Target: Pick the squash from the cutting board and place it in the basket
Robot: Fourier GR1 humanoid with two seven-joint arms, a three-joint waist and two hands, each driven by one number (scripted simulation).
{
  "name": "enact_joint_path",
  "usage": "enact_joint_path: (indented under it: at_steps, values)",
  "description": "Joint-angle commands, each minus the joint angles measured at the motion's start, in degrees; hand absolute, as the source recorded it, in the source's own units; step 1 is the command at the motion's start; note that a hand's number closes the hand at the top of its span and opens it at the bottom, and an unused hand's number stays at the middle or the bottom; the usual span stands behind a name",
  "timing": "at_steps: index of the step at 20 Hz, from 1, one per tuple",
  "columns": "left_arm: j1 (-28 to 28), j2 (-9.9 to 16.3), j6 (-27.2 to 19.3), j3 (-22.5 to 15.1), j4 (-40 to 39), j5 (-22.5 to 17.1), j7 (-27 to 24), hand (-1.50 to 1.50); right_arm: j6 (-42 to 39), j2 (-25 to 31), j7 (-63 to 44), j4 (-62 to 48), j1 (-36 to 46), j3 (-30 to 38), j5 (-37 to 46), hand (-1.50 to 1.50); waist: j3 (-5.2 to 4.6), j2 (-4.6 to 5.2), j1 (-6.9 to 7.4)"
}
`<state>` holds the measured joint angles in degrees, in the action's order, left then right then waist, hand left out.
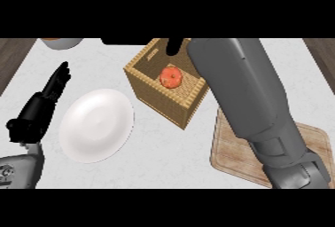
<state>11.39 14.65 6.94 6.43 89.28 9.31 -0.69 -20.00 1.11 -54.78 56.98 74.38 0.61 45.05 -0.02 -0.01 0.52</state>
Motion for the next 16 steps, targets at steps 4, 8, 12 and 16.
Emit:
enact_joint_path:
  at_steps: [4, 8, 12, 16]
  values:
    - [2.07, -0.82, -1.13, -0.16, -1.24, 1.12, 1.30, 0.00, 8.14, -1.08, -0.52, 3.02, -0.74, 1.40, -1.60, -1.50, 0.01, -0.01, -0.20]
    - [-0.90, -1.03, -0.95, -0.90, 1.08, 1.47, -0.49, 0.00, 19.88, -0.77, -0.78, 7.35, -1.23, 6.44, -1.25, -1.50, 0.05, -0.15, -0.04]
    - [2.39, 1.02, 0.30, 1.53, -0.58, -0.26, 0.52, 0.00, 29.99, 1.82, 0.30, 9.82, -2.66, 10.13, 1.77, -1.50, 0.05, 0.10, -0.46]
    - [0.55, -0.83, -0.62, -0.44, 0.16, 1.16, 1.64, 0.00, 33.86, 3.26, -1.76, 15.27, -7.66, 11.96, 3.76, -1.50, 0.06, -0.24, -1.19]
